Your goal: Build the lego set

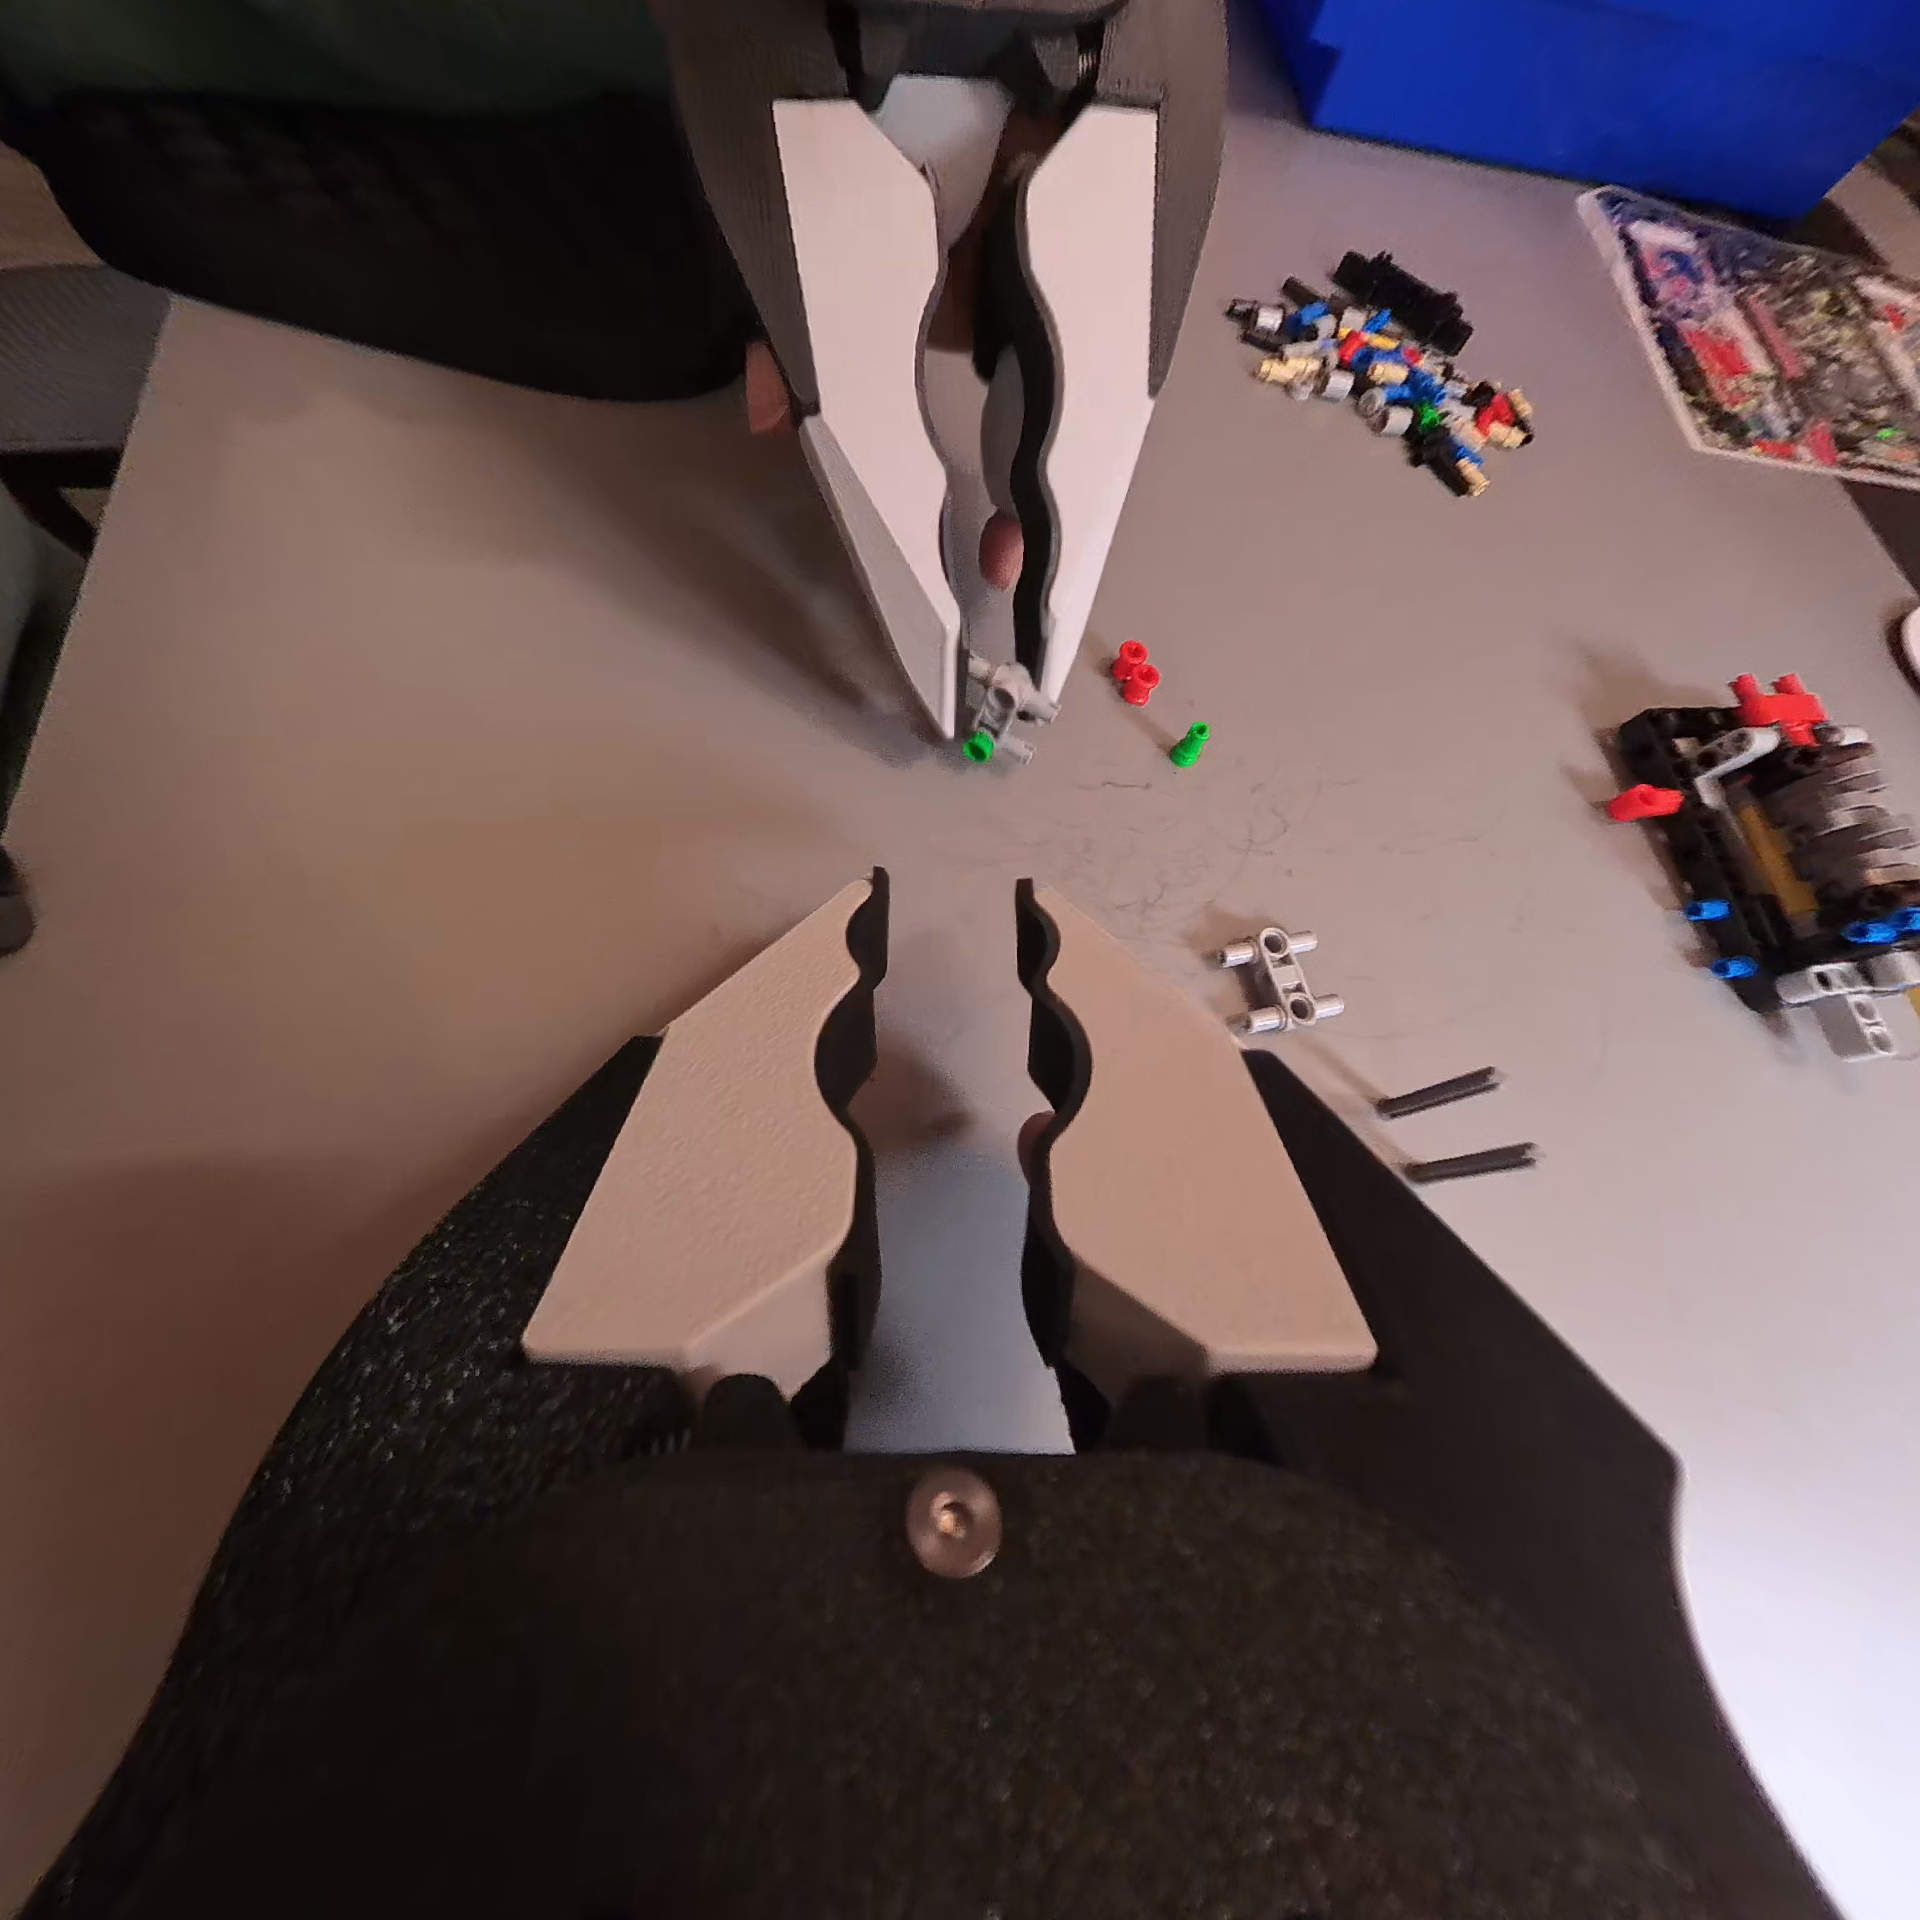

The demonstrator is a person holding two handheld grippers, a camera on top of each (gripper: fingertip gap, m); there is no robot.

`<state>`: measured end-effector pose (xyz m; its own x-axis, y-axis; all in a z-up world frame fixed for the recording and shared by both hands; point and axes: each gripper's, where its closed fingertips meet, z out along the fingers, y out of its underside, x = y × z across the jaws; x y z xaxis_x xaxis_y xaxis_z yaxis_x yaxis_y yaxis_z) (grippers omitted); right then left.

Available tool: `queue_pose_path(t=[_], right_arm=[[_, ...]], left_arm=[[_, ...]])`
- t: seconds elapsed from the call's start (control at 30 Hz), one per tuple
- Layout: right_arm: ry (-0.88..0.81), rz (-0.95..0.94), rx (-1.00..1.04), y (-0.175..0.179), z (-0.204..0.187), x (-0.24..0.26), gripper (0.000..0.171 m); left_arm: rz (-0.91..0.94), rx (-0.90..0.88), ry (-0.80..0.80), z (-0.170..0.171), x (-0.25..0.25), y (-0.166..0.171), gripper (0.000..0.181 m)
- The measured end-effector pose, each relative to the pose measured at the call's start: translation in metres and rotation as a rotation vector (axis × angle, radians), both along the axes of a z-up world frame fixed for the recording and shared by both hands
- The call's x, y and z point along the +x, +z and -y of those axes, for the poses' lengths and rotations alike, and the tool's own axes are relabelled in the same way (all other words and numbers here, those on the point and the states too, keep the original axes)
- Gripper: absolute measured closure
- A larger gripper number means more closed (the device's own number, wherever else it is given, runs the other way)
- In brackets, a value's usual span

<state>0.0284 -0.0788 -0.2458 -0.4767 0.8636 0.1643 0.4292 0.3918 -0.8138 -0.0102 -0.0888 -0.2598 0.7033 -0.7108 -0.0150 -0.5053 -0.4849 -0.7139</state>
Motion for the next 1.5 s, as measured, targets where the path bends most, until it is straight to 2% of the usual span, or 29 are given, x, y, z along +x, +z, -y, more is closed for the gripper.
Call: queue_pose_path(t=[0.03,0.2,0.33,0.4,0.6,0.67,0.8,0.9,1.0,1.1,1.27,1.5], right_arm=[[-0.006,-0.022,-0.007,0.004,0.0,-0.001,0.149],[-0.053,-0.238,-0.075,0.043,-0.002,-0.008,0.141],[-0.033,-0.426,-0.07,0.077,0.001,-0.004,0.147],[-0.009,-0.491,-0.064,0.088,0.006,0.0,0.155],[-0.073,-0.508,-0.044,0.096,0.002,-0.001,0.14],[-0.132,-0.514,-0.007,0.098,-0.004,-0.004,0.148],[-0.148,-0.489,-0.026,0.096,-0.008,-0.004,0.149],[-0.088,-0.452,-0.056,0.092,-0.008,-0.002,0.149],[0.041,-0.227,-0.061,0.058,-0.005,0.004,0.149],[0.13,-0.001,-0.027,0.016,-0.004,0.013,0.149],[0.226,0.177,0.098,-0.015,0.003,0.016,0.149],[0.28,0.299,0.137,-0.025,0.0,0.008,0.149]], left_arm=[[0.053,0.01,0.008,-0.003,0.003,0.005,0.167],[0.535,0.113,-0.045,-0.007,0.037,0.067,0.168],[0.812,0.148,-0.073,-0.005,0.048,0.102,0.168],[0.903,0.153,-0.072,-0.006,0.048,0.111,0.168],[1.027,0.187,-0.008,-0.014,0.044,0.122,0.169],[1.048,0.198,0.016,-0.017,0.045,0.123,0.169],[1.01,0.235,0.043,-0.021,0.045,0.121,0.169],[0.882,0.253,0.046,-0.022,0.044,0.112,0.166],[0.626,0.312,0.063,-0.025,0.033,0.097,0.149],[0.45,0.367,0.074,-0.025,0.02,0.09,0.146],[0.347,0.372,0.122,-0.027,0.001,0.086,0.146],[0.255,0.374,0.182,-0.03,-0.022,0.078,0.148]])
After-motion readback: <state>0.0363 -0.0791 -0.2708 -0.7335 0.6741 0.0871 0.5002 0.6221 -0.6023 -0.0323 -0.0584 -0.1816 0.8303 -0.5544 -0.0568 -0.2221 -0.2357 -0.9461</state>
